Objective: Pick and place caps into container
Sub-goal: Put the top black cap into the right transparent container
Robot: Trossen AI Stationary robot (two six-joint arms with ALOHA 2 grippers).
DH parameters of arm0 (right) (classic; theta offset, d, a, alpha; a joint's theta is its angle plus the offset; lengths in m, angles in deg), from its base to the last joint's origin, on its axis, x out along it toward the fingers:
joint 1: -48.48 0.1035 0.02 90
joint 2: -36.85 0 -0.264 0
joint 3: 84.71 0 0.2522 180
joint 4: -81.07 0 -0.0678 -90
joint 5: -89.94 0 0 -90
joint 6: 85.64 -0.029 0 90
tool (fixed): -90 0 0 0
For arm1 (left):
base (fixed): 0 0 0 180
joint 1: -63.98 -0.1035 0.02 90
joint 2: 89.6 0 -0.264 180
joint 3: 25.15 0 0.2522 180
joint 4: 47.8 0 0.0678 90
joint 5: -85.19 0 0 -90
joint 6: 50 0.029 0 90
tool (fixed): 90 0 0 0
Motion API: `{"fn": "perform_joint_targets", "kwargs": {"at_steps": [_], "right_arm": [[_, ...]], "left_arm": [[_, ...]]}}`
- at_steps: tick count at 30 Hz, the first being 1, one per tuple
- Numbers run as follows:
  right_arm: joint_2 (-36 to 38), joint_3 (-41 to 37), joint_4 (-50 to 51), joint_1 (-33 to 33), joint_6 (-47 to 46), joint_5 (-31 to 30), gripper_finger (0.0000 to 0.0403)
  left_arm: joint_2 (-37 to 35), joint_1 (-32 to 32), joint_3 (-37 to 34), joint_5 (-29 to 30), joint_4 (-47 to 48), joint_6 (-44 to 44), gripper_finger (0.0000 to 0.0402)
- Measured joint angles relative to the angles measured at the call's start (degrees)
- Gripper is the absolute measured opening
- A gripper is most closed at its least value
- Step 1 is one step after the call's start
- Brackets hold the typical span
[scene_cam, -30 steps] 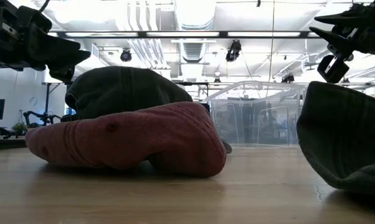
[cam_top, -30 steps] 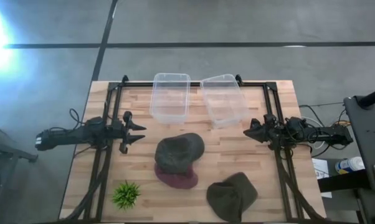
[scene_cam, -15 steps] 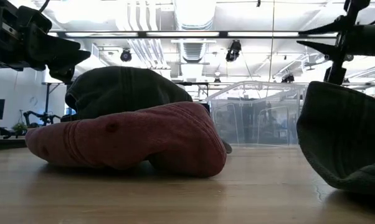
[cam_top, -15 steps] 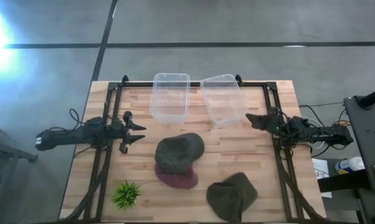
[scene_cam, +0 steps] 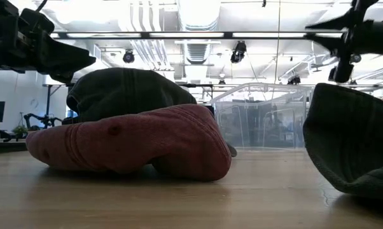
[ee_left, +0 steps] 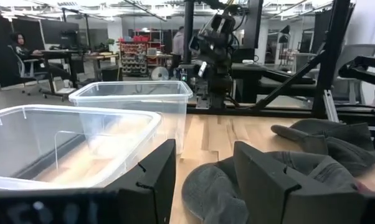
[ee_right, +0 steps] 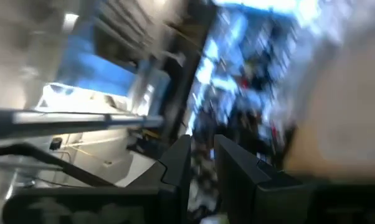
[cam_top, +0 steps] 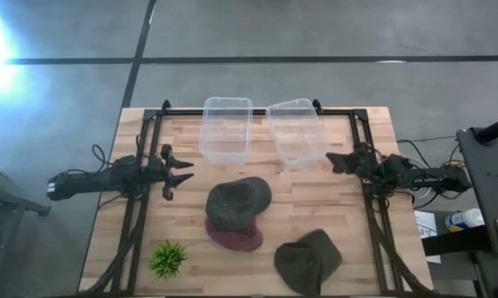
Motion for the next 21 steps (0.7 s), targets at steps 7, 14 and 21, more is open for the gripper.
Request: {"fn": "perform_joint_targets", "kwargs": {"at_steps": [7, 14, 21], "right_arm": [[-10.45, 1.77, 3.96, 1.68, -12.36, 8.75, 0.0083], [-28.18, 16.64, 27.39, 2.89, -10.45, 18.0, 0.0141], [-47.64, 26.97, 35.44, 2.91, -6.95, 29.28, 0.0194]], "left_arm": [[0.0, 0.04, 0.0, -0.64, -6.41, -48.32, 0.0155], [0.0, 0.09, 0.0, 0.01, -7.54, -71.11, 0.0155], [0.02, 0.09, 0.0, 4.55, -7.59, -74.74, 0.0155]]}}
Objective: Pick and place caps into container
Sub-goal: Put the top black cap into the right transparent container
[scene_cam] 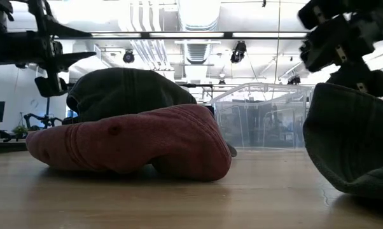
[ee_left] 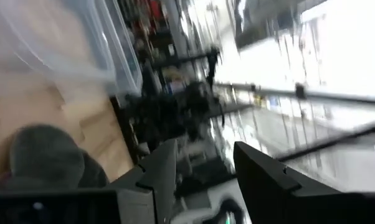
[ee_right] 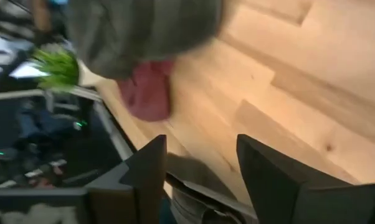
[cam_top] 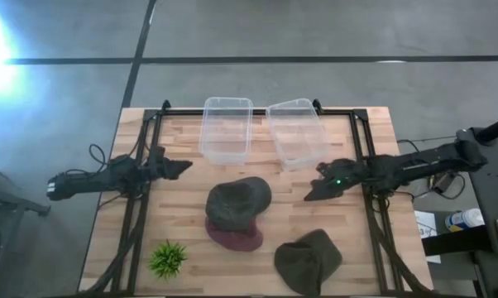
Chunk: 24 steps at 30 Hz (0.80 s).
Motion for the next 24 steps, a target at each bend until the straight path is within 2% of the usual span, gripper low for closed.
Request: {"fn": "perform_joint_targets", "kwargs": {"at_steps": [3, 8, 11, 14, 16, 20, 24], "right_arm": [[-6.72, 1.63, -1.46, 0.02, -0.64, 0.39, 0.0202], [-16.26, 2.8, -10.7, 0.04, -2.07, -0.25, 0.0203], [-22.01, 2.59, -20.07, 0.61, -4.22, -0.52, 0.0203], [-27.99, 2.34, -29.25, 2.41, -6.29, -1.06, 0.0203], [-31.67, 2.4, -34.09, 3.98, -7.63, -2.58, 0.0203], [-36.8, 3.4, -37.63, 7.04, -10.01, -7.34, 0.0203], [-39.57, 3.9, -39.31, 8.73, -12.32, -13.04, 0.0203]], "left_arm": [[0.15, -0.04, 0.13, 3.61, -1.57, -2.48, 0.0155], [2.84, 0.91, 4.76, -5.41, -0.2, 2.14, 0.0151], [7.03, 2.06, 11.04, -9.22, 8.72, 5.79, 0.014], [14.93, 4.18, 18.32, -10.92, 20.77, 10.12, 0.0124], [21.52, 6.32, 22.81, -11.08, 24.98, 13.96, 0.0112], [35.89, 11.65, 29.9, -10.53, 26.05, 23.83, 0.0093], [48.88, 17.26, 36.79, -6.86, 28.27, 34.54, 0.0078]]}}
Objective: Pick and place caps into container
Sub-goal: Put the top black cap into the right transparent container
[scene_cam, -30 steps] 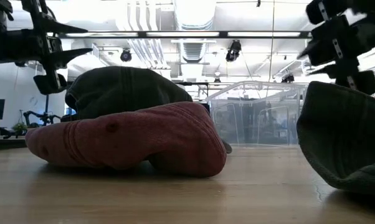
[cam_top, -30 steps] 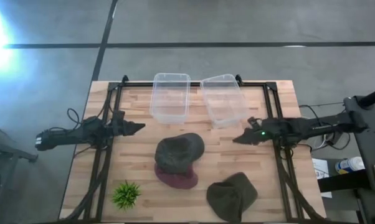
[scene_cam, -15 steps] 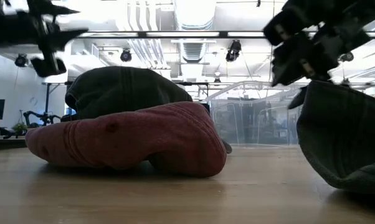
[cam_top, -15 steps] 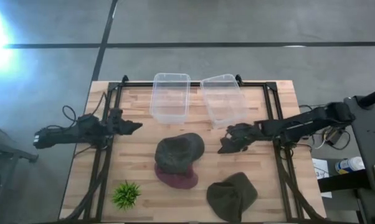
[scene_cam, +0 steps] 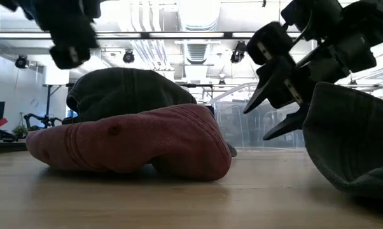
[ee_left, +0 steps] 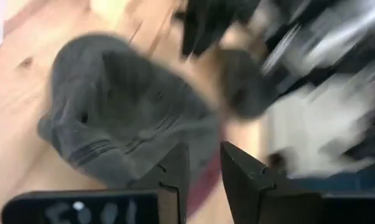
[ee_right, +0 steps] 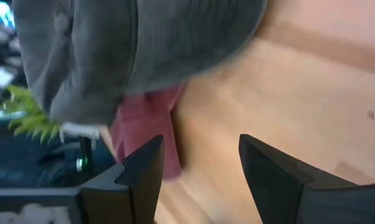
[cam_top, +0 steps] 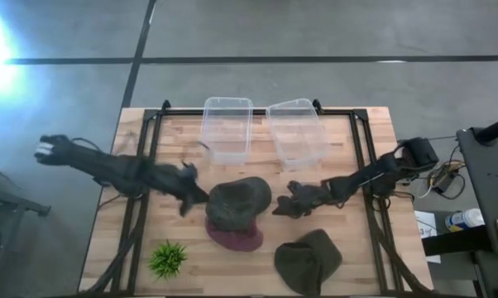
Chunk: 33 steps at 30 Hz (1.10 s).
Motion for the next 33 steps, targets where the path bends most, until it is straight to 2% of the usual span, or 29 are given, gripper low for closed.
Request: {"fn": "perform_joint_targets", "kwargs": {"at_steps": [3, 8, 13, 16, 27, 33], "right_arm": [[-2.28, 0.04, -3.68, 0.3, -1.76, -3.52, 0.0203], [-8.36, 1.36, -14.25, 0.82, -3.48, -3.84, 0.0203], [-14.94, 6.3, -15.58, 1.22, -4.03, -3.88, 0.0203], [-17.04, 8.5, -14.86, 1.32, -3.44, -6.7, 0.0203], [-17.98, 9.71, -13.32, 1.83, -4.46, -21.66, 0.0203], [-19.33, 10.12, -11.66, 3.58, -6.22, -23.28, 0.0203]], "left_arm": [[8.07, 2.13, 4.62, 3.53, 6.65, 4.96, 0.007], [17.15, 2.72, 9.89, 2.86, 11.88, 8.09, 0.0066], [21.58, 2.78, 10.21, -0.01, 10.14, 8.97, 0.0066], [24.78, 2.78, 8.53, -1.36, 8.53, 8.98, 0.0066], [37.02, 2.82, 7.52, -8.81, -8.4, 9.2, 0.0067], [39.36, 2.78, 7.52, -9.31, -9.08, 9.15, 0.0067]]}}
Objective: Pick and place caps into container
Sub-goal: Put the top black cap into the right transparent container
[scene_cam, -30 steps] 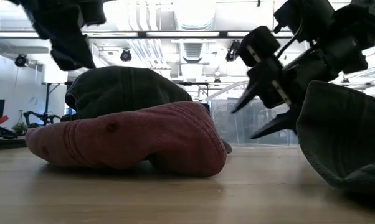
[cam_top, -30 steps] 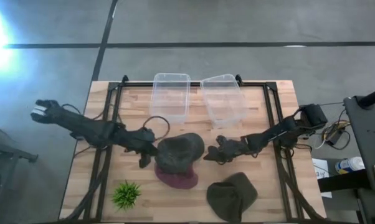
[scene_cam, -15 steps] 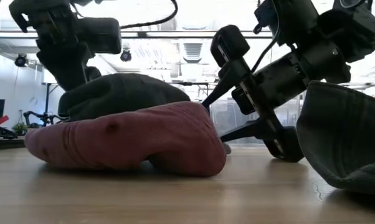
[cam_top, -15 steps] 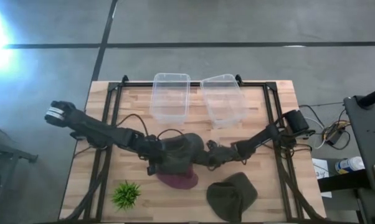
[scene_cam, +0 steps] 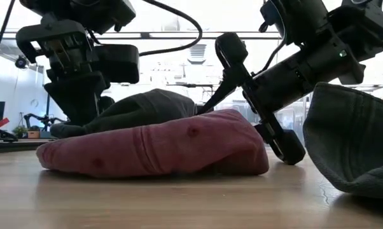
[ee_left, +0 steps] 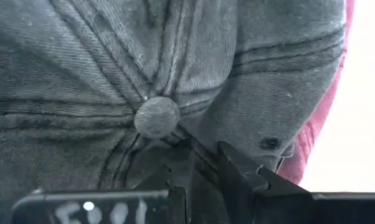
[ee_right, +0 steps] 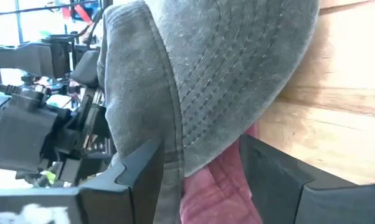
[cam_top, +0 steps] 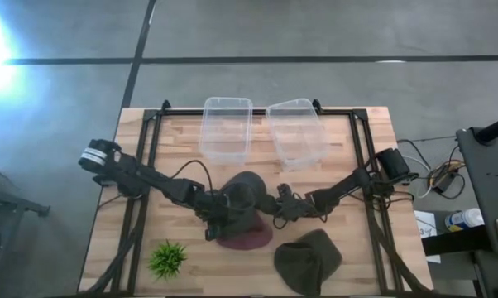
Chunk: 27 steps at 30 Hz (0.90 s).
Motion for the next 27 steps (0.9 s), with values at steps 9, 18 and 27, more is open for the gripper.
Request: {"fn": "perform_joint_targets", "kwargs": {"at_steps": [9, 18, 27], "right_arm": [[-0.24, 2.05, 7.2, -1.2, -1.42, 2.53, 0.0203], [-0.66, 4.3, 12.32, -1.95, -2.15, 1.45, 0.0203], [-1.1, 3.75, 3.15, -3.74, 4.37, -1.45, 0.0203]], "left_arm": [[0.74, -0.35, 0.0, -0.21, -3.11, 1.2, 0.0067], [2.52, -0.37, 0.0, -2.18, -5.38, -1.01, 0.0067], [3.04, -0.32, 0.0, -3.63, -8.56, -1.13, 0.0067]]}}
